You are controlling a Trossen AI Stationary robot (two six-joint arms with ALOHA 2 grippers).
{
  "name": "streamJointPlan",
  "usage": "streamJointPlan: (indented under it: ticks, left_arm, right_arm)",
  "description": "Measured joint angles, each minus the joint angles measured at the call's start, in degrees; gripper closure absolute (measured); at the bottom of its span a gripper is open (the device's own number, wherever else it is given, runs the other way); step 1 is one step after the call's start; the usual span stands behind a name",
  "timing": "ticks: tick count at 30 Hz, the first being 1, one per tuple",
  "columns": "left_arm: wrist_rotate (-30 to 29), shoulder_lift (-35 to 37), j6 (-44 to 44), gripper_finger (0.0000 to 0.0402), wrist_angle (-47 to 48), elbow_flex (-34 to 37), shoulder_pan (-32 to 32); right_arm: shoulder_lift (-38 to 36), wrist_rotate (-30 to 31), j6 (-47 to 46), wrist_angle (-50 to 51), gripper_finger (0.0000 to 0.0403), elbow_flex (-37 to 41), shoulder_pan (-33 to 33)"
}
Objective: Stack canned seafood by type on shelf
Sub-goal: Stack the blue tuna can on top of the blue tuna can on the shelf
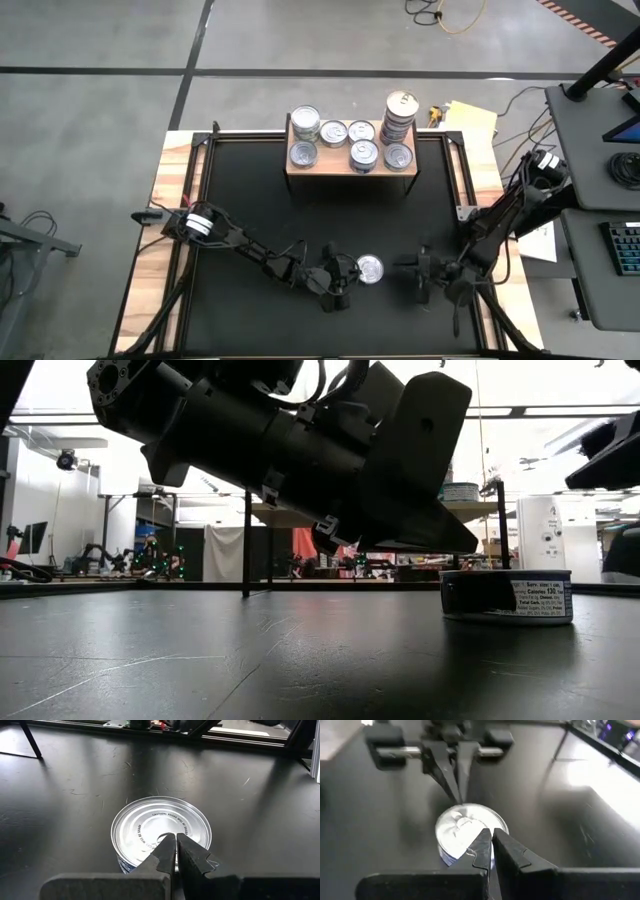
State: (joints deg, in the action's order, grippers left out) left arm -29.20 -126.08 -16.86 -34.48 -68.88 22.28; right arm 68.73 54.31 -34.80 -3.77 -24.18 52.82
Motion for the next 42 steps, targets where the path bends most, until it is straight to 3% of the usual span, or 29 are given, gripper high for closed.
streamJointPlan:
  ticks: [9,15,19,24,33,36,42]
  left_arm:
    - [-0.1,0.0,2.3,0.0401,0.3,-0.1,0.0]
    - [-0.1,0.0,2.4,0.0401,0.4,-0.1,0.0]
    - [-0.1,0.0,2.4,0.0401,0.4,-0.1,0.0]
    - [-0.2,0.0,2.6,0.0401,1.1,-0.1,0.0]
    - [-0.2,-0.1,1.3,0.0401,2.9,-0.1,0.0]
    - [-0.2,-0.1,1.1,0.0401,3.5,-0.1,0.0]
    - [-0.2,-0.1,-0.8,0.0401,4.4,-0.1,0.2]
  right_arm:
    - [0.0,-8.2,21.5,-24.0,0.0394,1.9,-3.2]
    - [-0.4,-12.0,27.1,-25.8,0.0394,2.8,-6.7]
    - [-0.6,-13.8,21.7,-25.5,0.0394,5.6,-10.5]
    - [-1.8,-15.1,6.8,-20.7,0.0394,6.7,-12.5]
    - [-1.9,-18.6,-21.1,7.2,0.0394,-0.9,-12.5]
    - [-1.9,-20.4,-24.5,13.5,0.0394,-3.5,-12.5]
    - [-1.9,-24.4,-25.4,13.7,0.0389,-6.2,-12.6]
